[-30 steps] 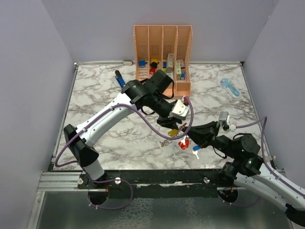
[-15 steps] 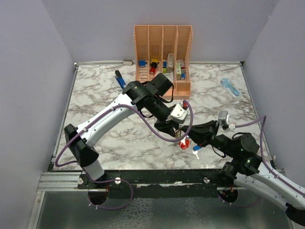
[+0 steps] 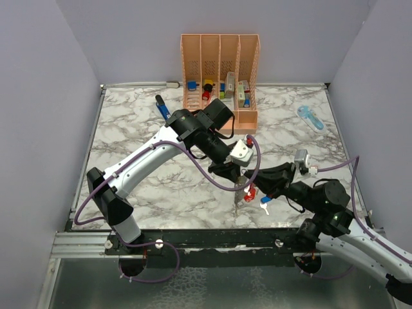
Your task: Put the keys on the keyring
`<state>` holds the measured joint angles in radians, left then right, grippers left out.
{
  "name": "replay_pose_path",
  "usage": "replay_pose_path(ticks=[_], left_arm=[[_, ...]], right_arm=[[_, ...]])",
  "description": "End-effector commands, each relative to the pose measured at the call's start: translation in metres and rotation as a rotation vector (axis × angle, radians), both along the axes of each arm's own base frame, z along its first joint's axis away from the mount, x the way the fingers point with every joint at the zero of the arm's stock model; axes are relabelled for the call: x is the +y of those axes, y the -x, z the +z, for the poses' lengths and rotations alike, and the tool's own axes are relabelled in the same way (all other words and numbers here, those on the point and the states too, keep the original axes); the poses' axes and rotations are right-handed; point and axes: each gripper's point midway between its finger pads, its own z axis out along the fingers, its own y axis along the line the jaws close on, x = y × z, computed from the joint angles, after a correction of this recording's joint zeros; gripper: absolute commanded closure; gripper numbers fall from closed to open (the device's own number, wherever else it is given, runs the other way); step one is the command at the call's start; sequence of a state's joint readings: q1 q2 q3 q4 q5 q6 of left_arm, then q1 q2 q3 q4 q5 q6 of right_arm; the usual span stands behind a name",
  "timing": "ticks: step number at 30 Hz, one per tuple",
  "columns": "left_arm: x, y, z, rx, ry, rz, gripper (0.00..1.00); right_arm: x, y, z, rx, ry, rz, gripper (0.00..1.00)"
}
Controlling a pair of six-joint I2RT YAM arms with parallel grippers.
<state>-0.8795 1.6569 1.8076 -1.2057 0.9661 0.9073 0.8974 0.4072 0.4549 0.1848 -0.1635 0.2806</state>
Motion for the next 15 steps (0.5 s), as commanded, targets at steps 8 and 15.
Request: replay_pose_path(ticks=[8,15], left_arm=[[0.005,-0.010,-0.004,-0.084,-0.034,0.051,0.84],[0.032,-0.077,-0.002,-0.196,-0.062,0.316,0.47]], right_arm=[[-0.011,-0.008,-0.018,0.092,0.012,-0.072,0.98],[-0.018,-0.036,-0.041,0.216,0.060,-0.228,0.98]])
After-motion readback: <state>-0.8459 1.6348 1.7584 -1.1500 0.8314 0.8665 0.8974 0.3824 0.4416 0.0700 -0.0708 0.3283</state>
